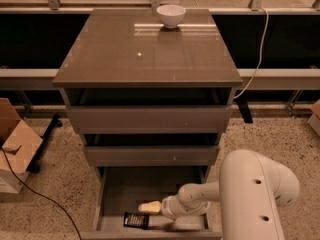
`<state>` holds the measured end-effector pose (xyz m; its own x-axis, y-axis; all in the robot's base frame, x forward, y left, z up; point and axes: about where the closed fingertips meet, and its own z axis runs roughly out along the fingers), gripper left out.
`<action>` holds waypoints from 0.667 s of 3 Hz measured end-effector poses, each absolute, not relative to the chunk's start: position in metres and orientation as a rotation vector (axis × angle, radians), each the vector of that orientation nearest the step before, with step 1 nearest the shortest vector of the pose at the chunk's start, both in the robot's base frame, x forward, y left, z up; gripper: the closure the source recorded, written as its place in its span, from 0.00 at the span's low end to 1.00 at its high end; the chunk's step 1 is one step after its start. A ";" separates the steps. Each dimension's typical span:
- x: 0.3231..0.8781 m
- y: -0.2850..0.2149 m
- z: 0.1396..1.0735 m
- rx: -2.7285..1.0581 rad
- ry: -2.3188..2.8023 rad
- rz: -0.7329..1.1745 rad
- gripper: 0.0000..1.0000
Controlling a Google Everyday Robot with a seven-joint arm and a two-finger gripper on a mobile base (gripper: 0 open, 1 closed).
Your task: Pick rxbar chocolate from bottom drawer and place on counter
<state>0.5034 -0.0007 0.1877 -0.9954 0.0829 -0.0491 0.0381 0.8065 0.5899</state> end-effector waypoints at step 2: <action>0.496 0.038 0.191 -0.111 2.916 1.100 0.00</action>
Offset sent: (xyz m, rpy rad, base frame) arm -0.0135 0.0627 0.0113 0.1482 0.0013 0.2451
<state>0.4959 0.0377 0.1911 -0.9972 -0.0587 -0.0465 -0.0748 0.7487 0.6587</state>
